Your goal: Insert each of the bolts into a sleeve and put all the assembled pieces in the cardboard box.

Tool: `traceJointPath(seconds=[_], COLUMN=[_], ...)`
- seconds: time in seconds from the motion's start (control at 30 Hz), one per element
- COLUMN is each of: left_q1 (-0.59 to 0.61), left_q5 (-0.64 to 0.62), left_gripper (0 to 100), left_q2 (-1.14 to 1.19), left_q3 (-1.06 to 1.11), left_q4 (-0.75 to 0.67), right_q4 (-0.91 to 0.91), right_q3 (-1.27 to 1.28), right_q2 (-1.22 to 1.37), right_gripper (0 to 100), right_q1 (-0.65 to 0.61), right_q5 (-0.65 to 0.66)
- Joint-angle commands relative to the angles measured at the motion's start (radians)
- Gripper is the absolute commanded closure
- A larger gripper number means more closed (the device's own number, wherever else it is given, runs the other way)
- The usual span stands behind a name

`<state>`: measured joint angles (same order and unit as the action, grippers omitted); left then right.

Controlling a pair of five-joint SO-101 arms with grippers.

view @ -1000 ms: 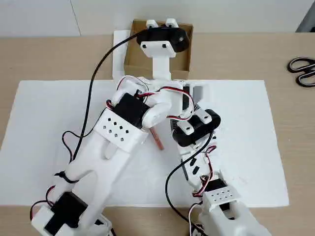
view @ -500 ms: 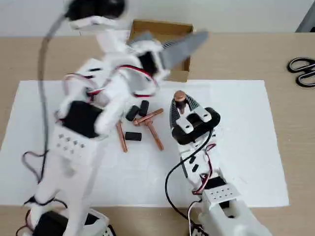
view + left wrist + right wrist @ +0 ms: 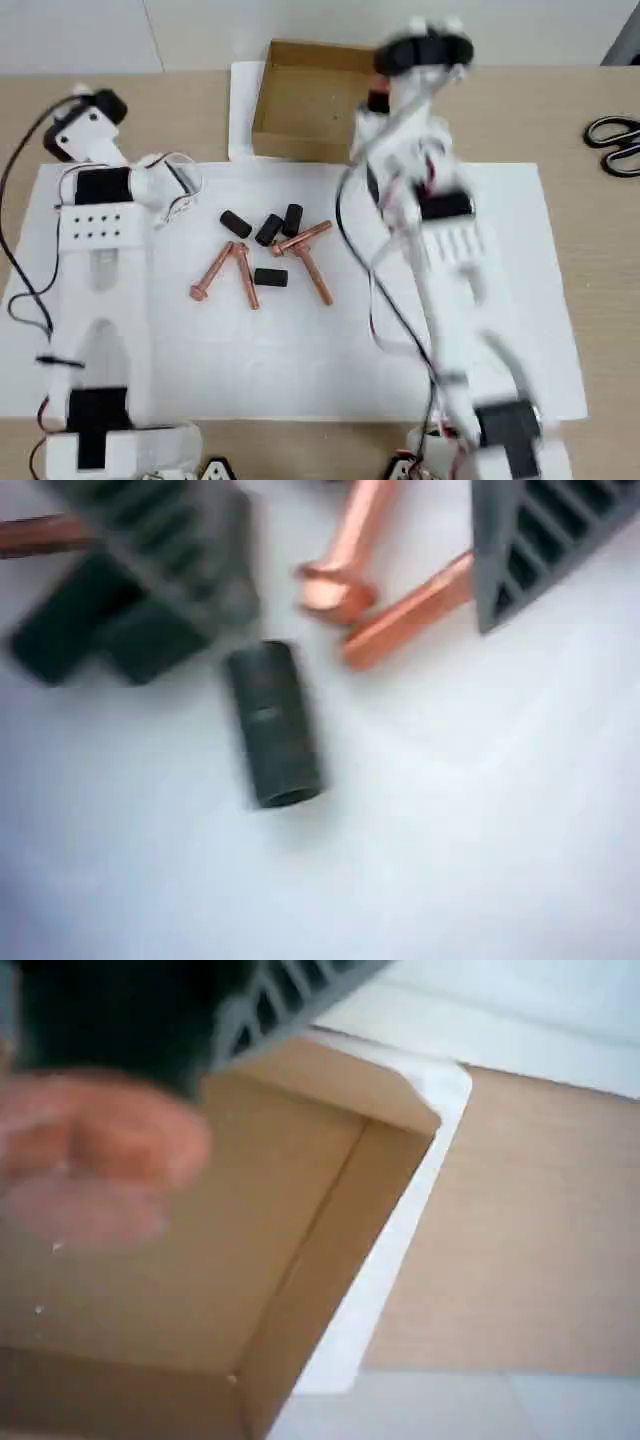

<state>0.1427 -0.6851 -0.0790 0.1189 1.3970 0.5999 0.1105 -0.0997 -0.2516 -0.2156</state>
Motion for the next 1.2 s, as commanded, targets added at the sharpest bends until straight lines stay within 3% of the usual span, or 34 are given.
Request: traceJointPath(seconds=[0.0,0.23,0.5,0.63,0.7,0.83,1.03,1.17], left_q1=[-0.003,-0.057,-0.153,-0.193,-0.218,-0.242,-0.235,-0.235], left_q5=[0.008,0.009,0.014,0.014,0.028,0.040,0.041,0.081], left_gripper=[99,99,99,99,99,99,99,99], left_q2=[0.041,0.069,0.068,0.068,0.068,0.068,0.068,0.066], left_q3=[0.002,0.005,0.004,0.001,0.001,0.001,-0.001,-0.002], left_q4=[0.058,0.173,0.262,0.262,0.262,0.262,0.241,0.199], right_q4=[0.130,0.163,0.136,0.067,0.064,0.082,0.260,0.579], right_q3=[-0.517,-1.132,-1.645,-1.781,-1.792,-1.792,-1.792,-1.792], right_q2=[0.351,0.983,1.437,1.584,1.616,1.604,1.415,1.165], right_gripper=[99.6,99.6,99.3,87.5,76.2,56.1,54.5,54.5], right_q1=[-0.015,-0.016,0.021,0.038,0.038,0.042,0.035,0.015], right_q5=[-0.006,-0.005,-0.006,0.051,0.097,0.058,0.017,-0.083])
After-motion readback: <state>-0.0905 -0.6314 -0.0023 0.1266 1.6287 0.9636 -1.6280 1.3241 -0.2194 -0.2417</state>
